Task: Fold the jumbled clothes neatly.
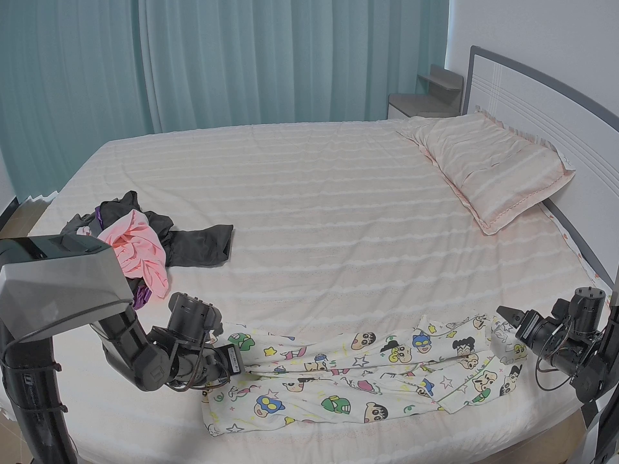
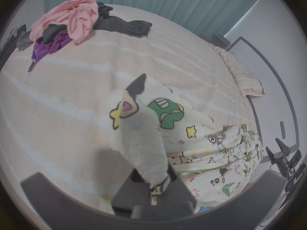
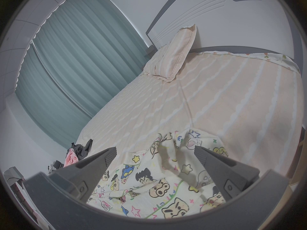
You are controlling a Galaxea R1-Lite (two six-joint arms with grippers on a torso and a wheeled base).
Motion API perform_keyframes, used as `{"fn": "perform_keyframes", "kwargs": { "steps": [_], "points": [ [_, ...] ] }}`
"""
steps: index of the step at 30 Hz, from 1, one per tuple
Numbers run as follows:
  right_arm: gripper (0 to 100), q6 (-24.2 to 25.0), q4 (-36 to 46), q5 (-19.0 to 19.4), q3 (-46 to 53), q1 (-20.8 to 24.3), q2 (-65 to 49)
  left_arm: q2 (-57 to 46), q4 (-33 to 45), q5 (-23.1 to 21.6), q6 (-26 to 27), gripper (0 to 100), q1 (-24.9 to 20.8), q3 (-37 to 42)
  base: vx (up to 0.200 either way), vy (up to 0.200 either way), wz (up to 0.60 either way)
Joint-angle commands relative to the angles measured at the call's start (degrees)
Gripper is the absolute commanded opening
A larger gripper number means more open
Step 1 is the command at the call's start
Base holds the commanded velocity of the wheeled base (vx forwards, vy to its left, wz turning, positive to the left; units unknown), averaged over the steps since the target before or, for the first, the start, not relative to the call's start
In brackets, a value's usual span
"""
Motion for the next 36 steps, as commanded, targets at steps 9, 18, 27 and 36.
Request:
{"fn": "perform_keyframes", "kwargs": {
  "steps": [9,18,27,36],
  "points": [
    [100,0.0,0.0,0.0,1.0,0.0,-0.2,-3.0,0.4,-0.2,0.3,0,2.5,1.6,0.0,0.0,0.0],
    [100,0.0,0.0,0.0,1.0,0.0,-0.2,-5.9,1.4,-2.0,0.4,0,5.9,2.1,0.0,0.0,0.0],
    [100,0.0,0.0,0.0,1.0,-0.1,-0.2,-13.6,4.9,-8.5,0.4,0,15.2,3.4,0.0,0.0,0.0],
    [100,0.0,0.0,0.0,1.0,0.1,-0.1,-17.0,7.9,-12.7,4.7,0,24.8,5.4,0.0,0.0,0.0]
  ]
}}
